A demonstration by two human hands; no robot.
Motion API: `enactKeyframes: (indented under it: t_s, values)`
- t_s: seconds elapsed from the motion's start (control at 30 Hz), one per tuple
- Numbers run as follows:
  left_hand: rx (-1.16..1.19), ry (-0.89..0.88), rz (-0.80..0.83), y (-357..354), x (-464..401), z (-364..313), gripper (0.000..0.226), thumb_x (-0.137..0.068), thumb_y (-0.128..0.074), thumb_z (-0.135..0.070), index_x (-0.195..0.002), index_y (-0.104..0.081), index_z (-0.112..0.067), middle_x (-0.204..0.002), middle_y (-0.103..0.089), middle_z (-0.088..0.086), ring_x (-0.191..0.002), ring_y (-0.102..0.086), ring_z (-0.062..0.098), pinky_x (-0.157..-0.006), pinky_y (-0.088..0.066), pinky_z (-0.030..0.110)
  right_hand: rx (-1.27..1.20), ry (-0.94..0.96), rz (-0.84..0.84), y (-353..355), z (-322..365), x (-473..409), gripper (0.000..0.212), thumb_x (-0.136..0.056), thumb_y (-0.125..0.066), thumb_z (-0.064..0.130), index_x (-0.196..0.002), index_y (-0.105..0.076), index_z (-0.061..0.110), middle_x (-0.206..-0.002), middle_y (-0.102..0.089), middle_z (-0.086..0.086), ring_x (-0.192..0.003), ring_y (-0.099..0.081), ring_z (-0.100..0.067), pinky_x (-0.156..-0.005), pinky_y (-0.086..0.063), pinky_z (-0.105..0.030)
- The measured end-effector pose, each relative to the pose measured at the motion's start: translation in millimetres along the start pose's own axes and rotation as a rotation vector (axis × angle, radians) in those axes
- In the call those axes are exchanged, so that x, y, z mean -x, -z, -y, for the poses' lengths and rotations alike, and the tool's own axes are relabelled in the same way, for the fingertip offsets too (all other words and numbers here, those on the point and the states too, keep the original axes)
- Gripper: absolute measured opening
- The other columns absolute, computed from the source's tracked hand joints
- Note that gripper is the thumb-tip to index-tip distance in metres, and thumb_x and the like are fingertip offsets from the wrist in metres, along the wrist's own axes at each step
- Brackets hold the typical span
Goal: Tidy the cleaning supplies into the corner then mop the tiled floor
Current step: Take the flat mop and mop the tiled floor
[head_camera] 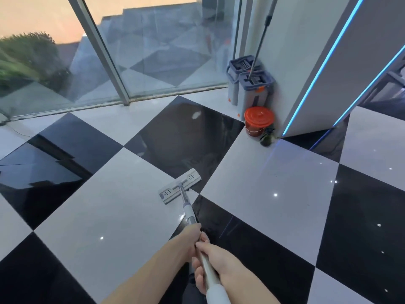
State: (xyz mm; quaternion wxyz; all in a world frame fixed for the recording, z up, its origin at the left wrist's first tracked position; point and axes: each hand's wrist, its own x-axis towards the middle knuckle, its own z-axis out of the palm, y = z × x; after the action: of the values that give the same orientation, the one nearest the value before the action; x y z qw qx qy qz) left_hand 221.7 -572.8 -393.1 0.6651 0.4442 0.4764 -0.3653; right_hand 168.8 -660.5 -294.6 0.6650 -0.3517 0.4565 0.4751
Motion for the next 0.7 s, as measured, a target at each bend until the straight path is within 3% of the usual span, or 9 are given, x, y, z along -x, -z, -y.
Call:
enactKeyframes:
  t_s: [0.07,0.2,0.37,0.53,0.7]
  values:
    - [0.004,0.021,0.013,-5,-3,-9,0.022,-0.099,-0.041,-0.017,-0.078,-0.036,-0.010,-0.038,-0.034,0.000,-0.022,-0.031,0.009,-0.028,-0.027,0.010,-0.009,0.000,-0.003,-1,13,-5,0.016,-0.093,-0.056,0.029,-0.101,-0.056,0.015,-0.046,-0.050,-0.005,-0.024,-0.042,-0.013,-0.032,-0.039,-0.013]
    - [-0.059,0.015,-0.021,-13,-23,-59,0.017,-0.095,-0.039,-0.011,-0.078,-0.038,-0.010,-0.045,-0.034,0.000,-0.025,-0.031,0.008,-0.030,-0.028,0.011,0.018,0.061,-0.006,-15,54,-16,0.018,-0.092,-0.054,0.019,-0.085,-0.061,0.004,-0.055,-0.054,-0.007,-0.031,-0.048,-0.013,-0.035,-0.042,-0.017]
    - [-0.150,0.025,-0.023,-20,-64,-154,0.028,-0.100,-0.040,-0.024,-0.075,-0.038,-0.012,-0.039,-0.034,-0.002,-0.025,-0.031,0.010,-0.032,-0.034,0.013,-0.030,0.108,0.063,-48,117,-17,0.018,-0.089,-0.055,0.008,-0.074,-0.053,-0.001,-0.054,-0.054,-0.011,-0.034,-0.050,-0.015,-0.038,-0.046,-0.021]
    - [-0.168,-0.011,-0.023,-43,-102,-246,0.028,-0.100,-0.042,-0.022,-0.074,-0.038,-0.012,-0.040,-0.034,-0.001,-0.025,-0.032,0.011,-0.031,-0.035,0.014,-0.053,0.098,0.114,-68,180,-5,0.016,-0.088,-0.059,0.013,-0.085,-0.053,-0.002,-0.055,-0.050,-0.011,-0.034,-0.048,-0.016,-0.040,-0.044,-0.020]
    - [-0.157,-0.009,-0.028,-66,-135,-296,0.028,-0.099,-0.044,-0.024,-0.074,-0.039,-0.012,-0.041,-0.034,-0.001,-0.024,-0.031,0.012,-0.031,-0.036,0.014,-0.072,0.088,0.140,-60,214,9,0.017,-0.088,-0.061,0.013,-0.089,-0.053,-0.002,-0.056,-0.051,-0.011,-0.036,-0.046,-0.018,-0.042,-0.041,-0.020]
